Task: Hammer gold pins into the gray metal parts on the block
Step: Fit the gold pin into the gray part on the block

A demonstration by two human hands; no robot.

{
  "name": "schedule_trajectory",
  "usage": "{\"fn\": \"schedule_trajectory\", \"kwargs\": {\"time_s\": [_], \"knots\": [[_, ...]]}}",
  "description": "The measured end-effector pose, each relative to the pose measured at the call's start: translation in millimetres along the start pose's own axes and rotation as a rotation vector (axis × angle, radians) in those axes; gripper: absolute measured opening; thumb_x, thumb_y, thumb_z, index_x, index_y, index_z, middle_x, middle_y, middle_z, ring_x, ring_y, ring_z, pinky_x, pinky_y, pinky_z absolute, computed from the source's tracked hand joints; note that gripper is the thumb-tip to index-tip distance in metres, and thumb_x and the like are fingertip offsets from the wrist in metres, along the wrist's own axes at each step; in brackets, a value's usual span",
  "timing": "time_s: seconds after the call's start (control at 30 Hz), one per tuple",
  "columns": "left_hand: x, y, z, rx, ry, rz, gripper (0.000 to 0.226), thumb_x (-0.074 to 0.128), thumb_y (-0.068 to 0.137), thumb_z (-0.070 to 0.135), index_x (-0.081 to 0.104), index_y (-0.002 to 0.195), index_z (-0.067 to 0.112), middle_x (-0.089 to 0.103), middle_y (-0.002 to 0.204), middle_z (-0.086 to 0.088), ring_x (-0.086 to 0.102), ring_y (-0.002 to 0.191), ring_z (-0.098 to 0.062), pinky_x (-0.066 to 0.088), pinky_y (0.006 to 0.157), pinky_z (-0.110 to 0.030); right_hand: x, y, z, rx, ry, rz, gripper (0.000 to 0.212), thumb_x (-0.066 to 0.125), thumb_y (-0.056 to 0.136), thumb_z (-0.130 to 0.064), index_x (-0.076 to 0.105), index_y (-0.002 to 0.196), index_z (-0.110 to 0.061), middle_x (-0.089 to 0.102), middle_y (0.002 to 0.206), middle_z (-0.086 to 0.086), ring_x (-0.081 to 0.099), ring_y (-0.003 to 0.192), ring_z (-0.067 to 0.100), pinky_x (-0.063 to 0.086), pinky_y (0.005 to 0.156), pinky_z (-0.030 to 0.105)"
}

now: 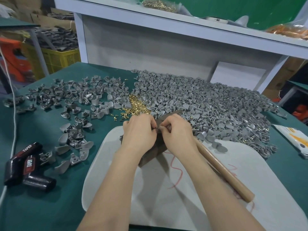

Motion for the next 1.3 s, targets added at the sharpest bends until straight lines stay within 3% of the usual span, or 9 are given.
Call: {"fn": "schedule_trajectory", "kwargs": {"time_s": [0.2, 0.6, 0.7, 0.8, 0.87, 0.97, 1.07, 1.2, 1.3], "knots": [[-0.8, 0.1, 0.9, 0.016, 0.007, -0.002, 0.006, 0.063, 0.087, 0.026, 0.064, 0.082, 0.023, 0.067, 0.095, 0.001, 0.055, 0.104, -0.026, 0.033, 0.089, -0.035, -5.0, 6.3, -6.1, 0.01, -0.085, -0.107, 0.007, 0.058, 0.089, -0.014, 0.065, 0.087, -0.013, 0.058, 0.103, 0.005, 0.054, 0.097, 0.024, 0.04, 0.08, 0.028], [-2.3, -0.5, 1.5, 0.015, 0.014, -0.012, 0.008, 0.06, 0.088, 0.025, 0.062, 0.081, 0.025, 0.067, 0.095, 0.002, 0.054, 0.103, -0.026, 0.033, 0.088, -0.036, -5.6, 9.4, -10.8, -0.008, -0.171, -0.15, 0.009, 0.056, 0.09, -0.014, 0.065, 0.091, -0.013, 0.057, 0.106, 0.005, 0.054, 0.1, 0.023, 0.041, 0.08, 0.028], [-3.5, -1.2, -1.0, -0.017, -0.012, -0.022, 0.011, 0.062, 0.087, 0.026, 0.06, 0.076, 0.027, 0.067, 0.092, 0.005, 0.056, 0.103, -0.024, 0.037, 0.091, -0.037, -10.9, 9.3, -2.5, -0.024, -0.042, -0.153, 0.016, 0.055, 0.091, -0.016, 0.07, 0.097, -0.018, 0.058, 0.098, -0.003, 0.056, 0.094, 0.016, 0.039, 0.079, 0.023], [-2.2, -2.0, -0.8, -0.029, -0.014, -0.017, 0.014, 0.061, 0.086, 0.023, 0.058, 0.074, 0.029, 0.066, 0.093, 0.007, 0.056, 0.102, -0.022, 0.034, 0.089, -0.037, -31.6, 3.8, 27.7, 0.128, 0.096, -0.019, 0.022, 0.055, 0.092, -0.025, 0.068, 0.109, -0.022, 0.064, 0.106, -0.003, 0.057, 0.092, 0.014, 0.045, 0.085, 0.027], [-1.0, -1.8, 0.3, -0.029, -0.016, -0.007, 0.015, 0.061, 0.086, 0.02, 0.058, 0.074, 0.029, 0.063, 0.095, 0.006, 0.054, 0.101, -0.023, 0.032, 0.085, -0.036, -38.0, -2.3, 51.3, 0.255, -0.092, -0.076, 0.025, 0.055, 0.091, -0.036, 0.067, 0.103, -0.017, 0.068, 0.097, 0.002, 0.061, 0.086, 0.02, 0.049, 0.079, 0.031], [0.7, -0.4, 0.9, -0.029, 0.003, 0.001, 0.013, 0.06, 0.087, 0.018, 0.06, 0.077, 0.025, 0.056, 0.095, 0.004, 0.051, 0.1, -0.024, 0.03, 0.083, -0.037, -29.0, -8.4, 66.7, 0.34, -0.311, -0.315, 0.029, 0.056, 0.09, -0.04, 0.06, 0.093, -0.012, 0.061, 0.079, 0.002, 0.059, 0.076, 0.024, 0.046, 0.065, 0.03], [1.3, -0.6, 1.3, -0.023, 0.023, 0.002, 0.011, 0.06, 0.088, 0.018, 0.064, 0.079, 0.022, 0.054, 0.096, 0.003, 0.05, 0.1, -0.025, 0.029, 0.081, -0.036, -29.3, -5.1, 66.3, 0.333, -0.235, -0.292, 0.022, 0.057, 0.091, -0.034, 0.057, 0.092, -0.013, 0.063, 0.078, 0.003, 0.06, 0.072, 0.021, 0.041, 0.059, 0.028], [1.2, -1.1, 0.7, -0.022, 0.038, 0.007, 0.008, 0.058, 0.09, 0.02, 0.064, 0.085, 0.02, 0.052, 0.103, 0.002, 0.048, 0.104, -0.024, 0.031, 0.085, -0.038, -42.2, -11.4, 61.1, 0.32, 0.054, -0.198, 0.012, 0.058, 0.09, -0.022, 0.049, 0.091, -0.014, 0.068, 0.076, 0.004, 0.067, 0.055, 0.014, 0.056, 0.06, 0.038], [0.7, -2.0, 1.8, -0.029, 0.032, 0.003, 0.008, 0.058, 0.09, 0.02, 0.064, 0.086, 0.019, 0.052, 0.103, 0.002, 0.047, 0.104, -0.024, 0.031, 0.087, -0.038, -55.1, -18.7, 49.9, 0.189, 0.088, -0.187, 0.025, 0.056, 0.092, -0.024, 0.052, 0.116, -0.027, 0.066, 0.078, -0.004, 0.058, 0.05, 0.006, 0.047, 0.053, 0.028]]}}
Point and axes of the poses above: each hand's wrist, its own y-axis towards the middle knuckle, its own x-axis out of the palm, z = x × y, the point moved 4 cm from there along y, towards the middle knuckle
